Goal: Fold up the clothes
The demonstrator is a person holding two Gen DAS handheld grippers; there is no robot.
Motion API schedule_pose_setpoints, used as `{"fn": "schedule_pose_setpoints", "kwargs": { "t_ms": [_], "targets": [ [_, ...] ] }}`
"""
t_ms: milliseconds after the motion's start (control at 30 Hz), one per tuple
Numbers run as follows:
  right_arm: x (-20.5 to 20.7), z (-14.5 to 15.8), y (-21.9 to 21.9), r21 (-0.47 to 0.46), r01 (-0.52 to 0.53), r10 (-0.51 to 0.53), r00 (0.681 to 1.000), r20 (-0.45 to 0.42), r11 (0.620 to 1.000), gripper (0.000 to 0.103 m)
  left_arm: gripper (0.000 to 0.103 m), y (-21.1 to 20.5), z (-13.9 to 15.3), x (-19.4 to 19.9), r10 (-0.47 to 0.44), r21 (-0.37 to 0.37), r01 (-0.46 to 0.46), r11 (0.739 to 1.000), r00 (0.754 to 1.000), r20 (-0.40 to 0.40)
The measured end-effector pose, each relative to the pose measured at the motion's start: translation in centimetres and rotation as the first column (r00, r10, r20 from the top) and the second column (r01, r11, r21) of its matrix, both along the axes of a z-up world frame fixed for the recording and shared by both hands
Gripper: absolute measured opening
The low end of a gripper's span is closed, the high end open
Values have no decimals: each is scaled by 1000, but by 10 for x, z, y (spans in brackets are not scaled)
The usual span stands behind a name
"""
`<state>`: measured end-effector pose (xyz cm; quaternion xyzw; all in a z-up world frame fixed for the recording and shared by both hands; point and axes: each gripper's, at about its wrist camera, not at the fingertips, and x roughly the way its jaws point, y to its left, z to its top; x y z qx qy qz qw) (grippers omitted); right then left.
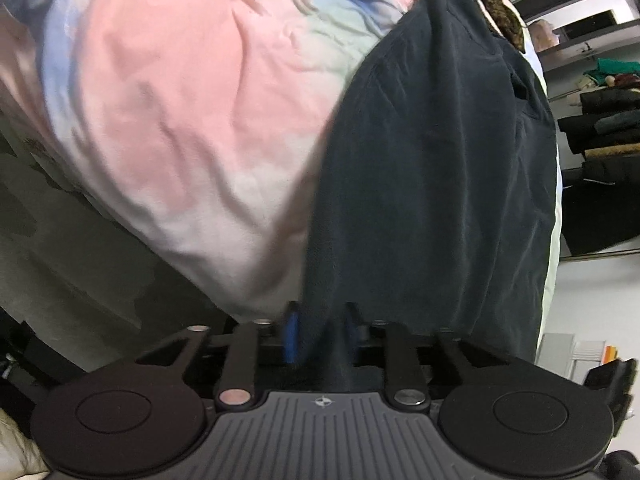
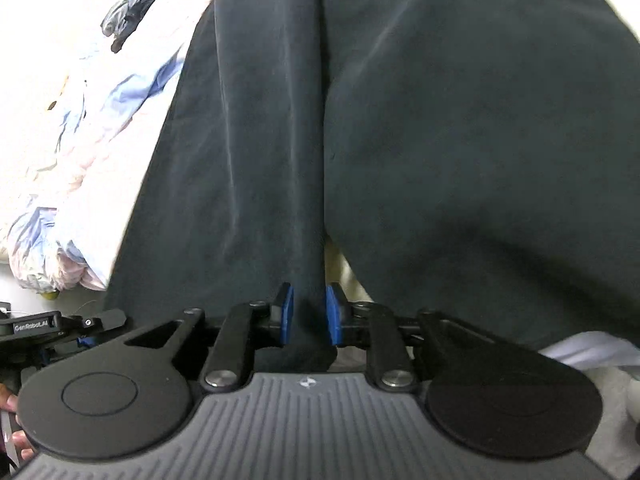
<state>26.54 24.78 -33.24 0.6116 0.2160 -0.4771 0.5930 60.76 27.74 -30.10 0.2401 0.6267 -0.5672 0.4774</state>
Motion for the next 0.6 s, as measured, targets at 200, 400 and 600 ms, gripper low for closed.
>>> {"fn": "schedule_pose_setpoints", "kwargs": {
  "t_ms": [200, 400, 600],
  "targets": [
    [-29, 37, 17, -68, 30, -34, 998, -54, 997, 21, 48, 18, 35, -14, -45, -42, 49, 998, 995, 91],
    [-56, 67, 23, -145, 37, -50, 995, -89, 989, 23, 63, 28, 66, -57, -71, -94, 88, 992, 983, 169],
    [-91, 94, 23, -208, -20, -6, 993, -121, 978, 24, 73, 39, 87, -122, -74, -128, 103, 986, 974, 216]
  ]
}}
